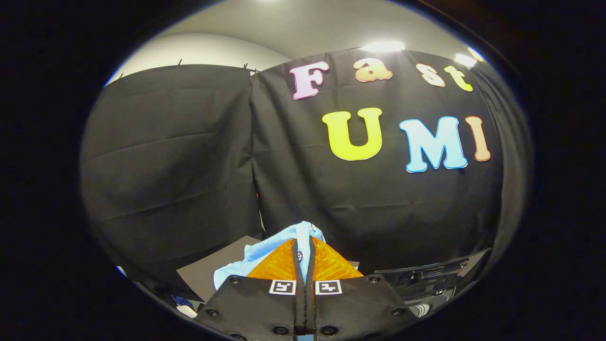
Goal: Put the clothes into the washing machine and then close the washing machine lid.
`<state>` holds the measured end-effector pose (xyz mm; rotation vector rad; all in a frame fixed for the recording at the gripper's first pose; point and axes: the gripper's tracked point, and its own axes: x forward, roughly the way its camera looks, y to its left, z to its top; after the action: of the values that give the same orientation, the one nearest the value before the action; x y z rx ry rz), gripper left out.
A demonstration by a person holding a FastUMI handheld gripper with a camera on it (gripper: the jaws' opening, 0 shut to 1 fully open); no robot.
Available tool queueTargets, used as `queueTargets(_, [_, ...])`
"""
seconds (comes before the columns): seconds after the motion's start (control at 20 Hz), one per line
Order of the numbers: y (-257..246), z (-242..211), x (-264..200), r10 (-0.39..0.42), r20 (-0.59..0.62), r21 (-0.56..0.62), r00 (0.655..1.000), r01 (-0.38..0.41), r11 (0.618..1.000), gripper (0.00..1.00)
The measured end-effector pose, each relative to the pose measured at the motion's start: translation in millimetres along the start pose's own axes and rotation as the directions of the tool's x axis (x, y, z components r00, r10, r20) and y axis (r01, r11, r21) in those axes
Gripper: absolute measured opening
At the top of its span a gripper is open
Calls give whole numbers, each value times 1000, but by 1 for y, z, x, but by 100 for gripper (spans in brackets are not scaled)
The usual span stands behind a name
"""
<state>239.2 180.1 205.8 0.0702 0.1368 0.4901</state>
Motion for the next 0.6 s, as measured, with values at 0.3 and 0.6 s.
queueTargets(0.3, [-43, 15, -20, -75, 30, -12, 997, 76, 997, 1])
queueTargets(0.6, [-97, 16, -47, -166, 36, 0, 985, 166, 986, 1])
